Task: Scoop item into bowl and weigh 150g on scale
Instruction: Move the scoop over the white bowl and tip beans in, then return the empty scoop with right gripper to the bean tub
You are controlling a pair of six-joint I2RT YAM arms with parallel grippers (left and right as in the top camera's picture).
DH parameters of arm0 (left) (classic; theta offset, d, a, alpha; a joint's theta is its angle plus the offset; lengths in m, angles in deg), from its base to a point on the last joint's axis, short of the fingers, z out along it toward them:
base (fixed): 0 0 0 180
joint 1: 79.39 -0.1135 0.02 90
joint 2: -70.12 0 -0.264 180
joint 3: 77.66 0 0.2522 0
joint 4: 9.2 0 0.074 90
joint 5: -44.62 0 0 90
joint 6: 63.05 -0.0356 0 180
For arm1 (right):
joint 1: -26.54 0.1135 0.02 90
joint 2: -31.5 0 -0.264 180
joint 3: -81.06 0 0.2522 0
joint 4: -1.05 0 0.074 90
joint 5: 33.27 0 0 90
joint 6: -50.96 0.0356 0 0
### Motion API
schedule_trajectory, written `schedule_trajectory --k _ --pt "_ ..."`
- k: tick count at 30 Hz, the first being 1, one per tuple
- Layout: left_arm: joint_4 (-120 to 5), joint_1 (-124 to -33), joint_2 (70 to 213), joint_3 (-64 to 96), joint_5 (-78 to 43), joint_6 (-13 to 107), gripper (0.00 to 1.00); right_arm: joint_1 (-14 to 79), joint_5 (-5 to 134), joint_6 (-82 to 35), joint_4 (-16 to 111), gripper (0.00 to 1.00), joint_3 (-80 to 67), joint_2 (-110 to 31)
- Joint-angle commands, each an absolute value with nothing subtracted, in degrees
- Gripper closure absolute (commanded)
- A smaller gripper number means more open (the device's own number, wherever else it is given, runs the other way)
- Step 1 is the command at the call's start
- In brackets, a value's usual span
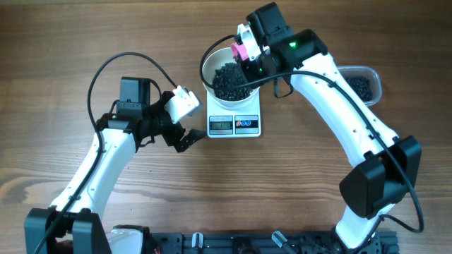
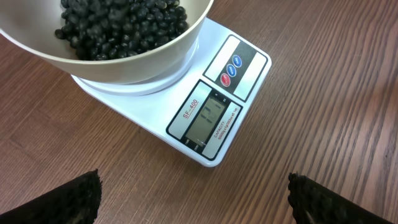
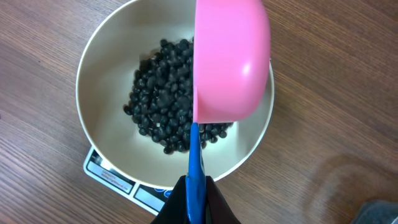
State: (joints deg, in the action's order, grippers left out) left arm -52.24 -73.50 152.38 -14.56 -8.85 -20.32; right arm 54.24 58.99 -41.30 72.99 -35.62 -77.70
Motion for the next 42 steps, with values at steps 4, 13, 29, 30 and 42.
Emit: schedule_trajectory --k 4,13,29,30,42 --pt "-52.08 -73.39 152.86 -15.19 -7.56 -20.17 0.00 54.48 56.30 -46.70 72.66 0.95 -37.01 -76.06" --pt "-52.08 -73.39 152.86 -15.19 -7.56 -20.17 0.00 59.12 48.08 -51.85 71.41 0.96 -37.01 -76.06" --pt "-52.08 -73.39 152.86 -15.19 -7.56 -20.17 0.00 61.34 41.35 -53.76 69.95 0.96 -37.01 -76.06" --pt "-52.08 -73.39 152.86 -15.19 -7.56 -20.17 0.00 61.34 41.31 -52.77 69.90 0.96 -37.01 -76.06" --pt "-52.08 -73.39 152.86 -15.19 -7.56 -20.17 0.00 41.08 63.95 -38.06 90.03 0.96 -49.98 -76.04"
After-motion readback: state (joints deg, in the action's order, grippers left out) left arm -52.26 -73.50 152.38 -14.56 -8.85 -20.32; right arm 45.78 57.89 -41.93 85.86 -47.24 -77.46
